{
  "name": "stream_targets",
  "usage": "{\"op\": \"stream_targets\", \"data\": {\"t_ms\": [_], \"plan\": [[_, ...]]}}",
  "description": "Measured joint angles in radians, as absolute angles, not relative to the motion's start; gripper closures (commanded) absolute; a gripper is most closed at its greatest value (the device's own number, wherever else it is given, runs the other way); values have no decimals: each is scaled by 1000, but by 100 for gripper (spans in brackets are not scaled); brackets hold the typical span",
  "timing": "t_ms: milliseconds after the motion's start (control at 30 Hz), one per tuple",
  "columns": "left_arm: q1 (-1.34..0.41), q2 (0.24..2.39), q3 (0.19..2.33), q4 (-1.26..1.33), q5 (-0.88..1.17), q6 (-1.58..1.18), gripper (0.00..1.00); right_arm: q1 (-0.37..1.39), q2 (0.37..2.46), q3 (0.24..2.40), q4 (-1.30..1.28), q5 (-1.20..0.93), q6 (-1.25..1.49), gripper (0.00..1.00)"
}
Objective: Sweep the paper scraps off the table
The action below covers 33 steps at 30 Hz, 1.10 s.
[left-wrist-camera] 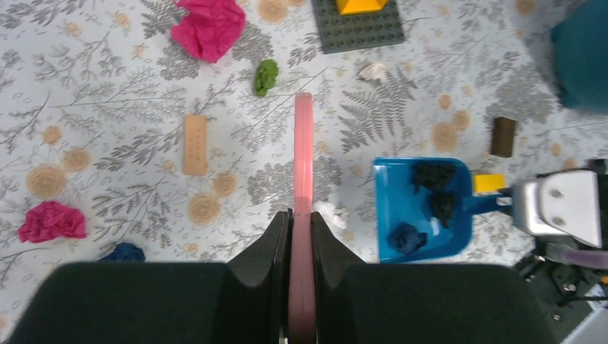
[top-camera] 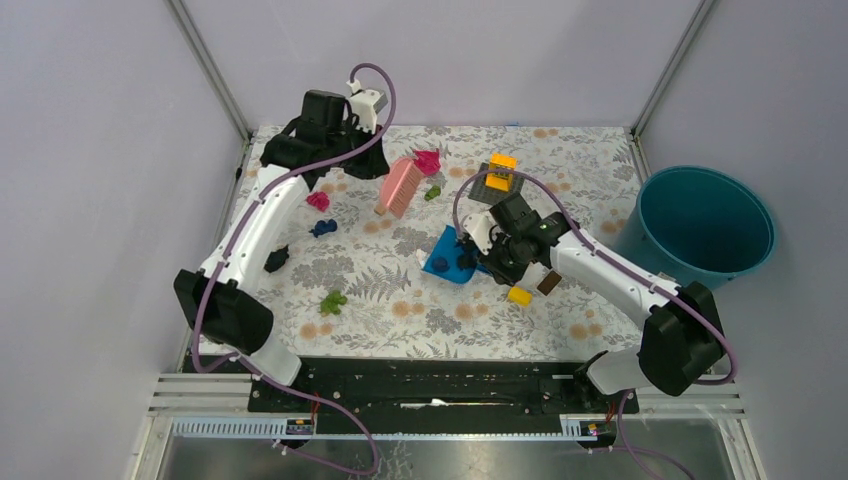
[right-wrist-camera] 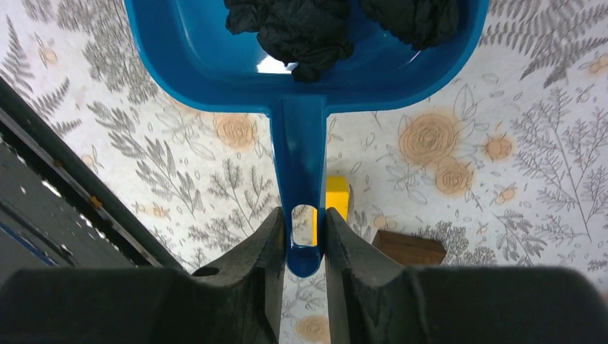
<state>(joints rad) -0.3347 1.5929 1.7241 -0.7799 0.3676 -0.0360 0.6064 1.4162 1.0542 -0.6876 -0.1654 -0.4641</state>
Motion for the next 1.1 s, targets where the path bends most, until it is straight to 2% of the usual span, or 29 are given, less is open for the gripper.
{"op": "stream_targets", "data": {"t_ms": [367, 633, 900, 1100], "plan": [[-335, 1725, 1656, -797, 215, 21, 100, 606, 1461, 1028, -848, -73, -530, 100], [-356, 1718, 1441, -752, 258, -78, 100, 606, 1625, 1029, -828, -35, -517, 100], [-447, 1701, 1407, -710, 360, -174, 100, 622, 1690, 1098, -799, -45, -498, 100], [-450, 1714, 1444, -707, 401, -214, 100, 625, 1697, 1119, -787, -63, -482, 100]]}}
